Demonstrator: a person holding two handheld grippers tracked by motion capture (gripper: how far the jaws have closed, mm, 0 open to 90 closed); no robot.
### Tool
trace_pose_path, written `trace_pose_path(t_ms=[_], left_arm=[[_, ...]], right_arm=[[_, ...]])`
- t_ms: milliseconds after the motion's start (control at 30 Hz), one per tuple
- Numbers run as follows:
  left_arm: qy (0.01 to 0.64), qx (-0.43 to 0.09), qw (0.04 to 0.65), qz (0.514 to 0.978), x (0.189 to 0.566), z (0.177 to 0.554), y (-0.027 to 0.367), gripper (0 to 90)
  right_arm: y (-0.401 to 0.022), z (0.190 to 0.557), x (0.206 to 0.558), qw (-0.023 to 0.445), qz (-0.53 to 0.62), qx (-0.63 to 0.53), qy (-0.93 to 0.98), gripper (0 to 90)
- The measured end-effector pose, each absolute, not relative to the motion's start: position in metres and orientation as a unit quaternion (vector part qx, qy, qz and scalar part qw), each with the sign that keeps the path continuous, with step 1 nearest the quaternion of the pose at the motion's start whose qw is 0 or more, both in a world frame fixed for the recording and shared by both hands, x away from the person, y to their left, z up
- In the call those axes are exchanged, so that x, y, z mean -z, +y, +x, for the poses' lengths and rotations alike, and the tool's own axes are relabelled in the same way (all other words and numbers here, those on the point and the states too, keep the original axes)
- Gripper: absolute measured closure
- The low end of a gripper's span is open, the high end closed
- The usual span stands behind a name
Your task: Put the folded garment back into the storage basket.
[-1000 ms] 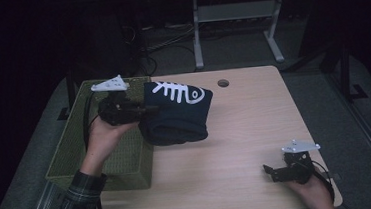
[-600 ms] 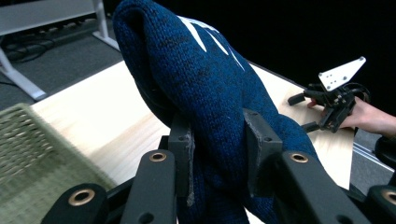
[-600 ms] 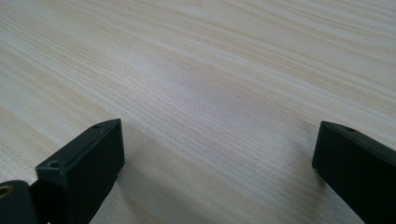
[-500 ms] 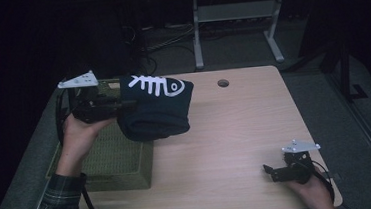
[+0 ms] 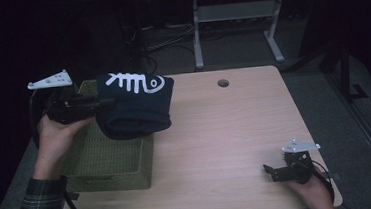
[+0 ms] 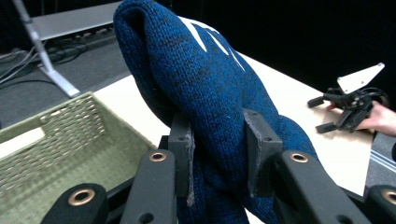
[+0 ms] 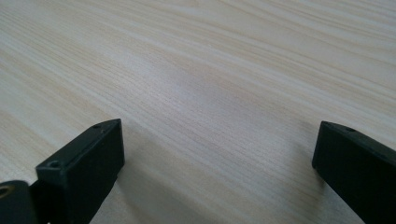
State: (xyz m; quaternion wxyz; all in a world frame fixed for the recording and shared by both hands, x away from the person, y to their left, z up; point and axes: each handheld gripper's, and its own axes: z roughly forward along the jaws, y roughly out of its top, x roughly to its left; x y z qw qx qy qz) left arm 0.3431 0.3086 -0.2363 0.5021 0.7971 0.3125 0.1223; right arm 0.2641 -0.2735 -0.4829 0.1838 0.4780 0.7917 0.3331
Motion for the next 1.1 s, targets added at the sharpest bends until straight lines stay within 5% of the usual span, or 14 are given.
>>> trace_pose_path(t_ms=[667, 1100], left_arm=[[0.365, -0.149, 0.487, 0.779, 0.245, 0.326, 0.381, 67.8], [0.372, -0.124, 0.461, 0.796, 0.275, 0.336, 0.384, 67.8]], right_arm=[[-0.274, 0.265, 0.483, 0.183, 0.479, -0.333, 0.791, 1.9], [-0.274, 0.265, 0.483, 0.183, 0.478, -0.333, 0.792, 1.9]])
